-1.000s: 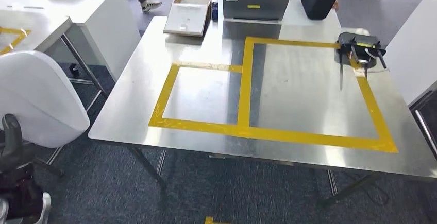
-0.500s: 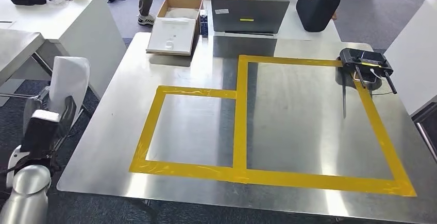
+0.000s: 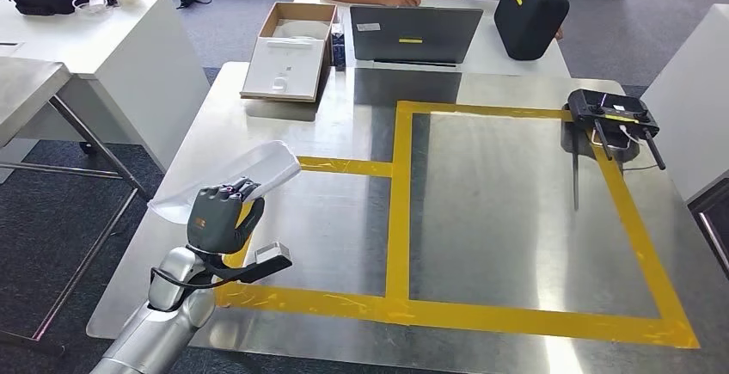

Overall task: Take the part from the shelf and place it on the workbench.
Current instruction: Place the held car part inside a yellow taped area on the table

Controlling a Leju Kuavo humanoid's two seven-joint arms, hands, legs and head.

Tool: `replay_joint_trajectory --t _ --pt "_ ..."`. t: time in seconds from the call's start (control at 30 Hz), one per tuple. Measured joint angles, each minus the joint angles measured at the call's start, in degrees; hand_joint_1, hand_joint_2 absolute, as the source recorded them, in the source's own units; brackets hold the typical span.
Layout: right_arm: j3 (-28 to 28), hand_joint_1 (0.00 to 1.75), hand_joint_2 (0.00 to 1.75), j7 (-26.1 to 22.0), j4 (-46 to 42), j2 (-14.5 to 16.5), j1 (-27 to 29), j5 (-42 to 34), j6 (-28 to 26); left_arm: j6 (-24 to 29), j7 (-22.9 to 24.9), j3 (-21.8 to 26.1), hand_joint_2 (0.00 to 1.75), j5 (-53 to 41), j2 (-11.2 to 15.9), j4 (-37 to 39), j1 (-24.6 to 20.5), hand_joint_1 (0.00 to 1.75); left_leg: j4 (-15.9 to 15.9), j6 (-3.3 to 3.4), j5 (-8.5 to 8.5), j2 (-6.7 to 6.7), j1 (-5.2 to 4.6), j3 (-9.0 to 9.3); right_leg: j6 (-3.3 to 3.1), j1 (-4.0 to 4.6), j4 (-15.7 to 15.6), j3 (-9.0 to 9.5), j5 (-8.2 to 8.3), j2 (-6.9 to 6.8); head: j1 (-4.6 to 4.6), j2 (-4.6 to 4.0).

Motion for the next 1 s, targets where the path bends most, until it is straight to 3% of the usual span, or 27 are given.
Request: replay_joint_trajectory --t 0.03,0.23,0.4,0.53,0.67,0.8,1.0 --pt "0.02 0.0 1.75 -0.05 -0.01 0.01 0.06 0.14 0.09 0.01 -0.86 -0.23 1.75 -0.25 -0.23 -0.1 0.46 1.75 -0.2 0.07 0.07 0.0 0.0 0.14 -0.14 0.0 -0.02 0.08 -0.04 0.01 -0.01 0.0" --pt "0.16 0.0 1.75 -0.55 -0.01 0.01 0.2 0.34 0.13 0.04 -4.63 -0.58 1.75 -1.16 -1.61 -1.42 2.42 1.75 -0.82 -1.03 0.88 -0.02 0.01 0.96 -0.62 0.01 -0.01 0.3 -0.01 0.02 0.0 0.0" --pt "0.19 0.0 1.75 -0.77 -0.01 0.0 0.22 0.34 0.09 0.05 -6.22 -0.58 1.75 -1.66 -2.24 -2.05 3.15 1.75 -0.84 -1.06 0.86 -0.03 0.01 0.97 -0.72 0.02 -0.01 0.31 -0.08 0.02 -0.01 0.0" --pt "0.17 0.0 0.0 -1.37 -0.01 -0.02 0.2 0.34 0.02 0.07 -9.99 -2.28 1.75 -2.37 -4.98 -3.4 5.57 0.0 -0.83 -1.28 0.56 -0.1 -0.01 0.97 -0.89 0.0 -0.07 0.42 -0.39 0.0 0.0 0.0" --pt "0.17 0.0 0.0 -1.36 0.0 -0.02 0.21 0.27 0.01 0.07 -9.11 -3.38 1.75 -1.12 -5.7 -2.99 5.99 0.0 -0.82 -1.2 0.43 -0.1 -0.03 0.97 -0.85 -0.01 -0.19 0.5 -0.46 -0.01 0.0 0.01" --pt "0.17 0.0 0.0 -1.2 -0.01 -0.02 0.22 0.24 -0.07 0.07 -8.27 -4.84 0.0 3.47 -5.73 -1.18 5.67 0.0 -0.82 -1.17 0.4 -0.1 -0.04 0.98 -0.84 -0.02 -0.28 0.54 -0.47 -0.02 0.0 0.0" --pt "0.01 0.0 0.0 -0.75 0.01 0.02 0.27 0.1 -0.35 0.09 -5.34 -6.12 0.0 7.82 -5.7 -0.2 5.86 0.0 -0.72 -0.97 0.3 -0.11 -0.1 0.98 -0.66 -0.11 -0.53 0.69 -0.39 -0.05 0.01 0.01"
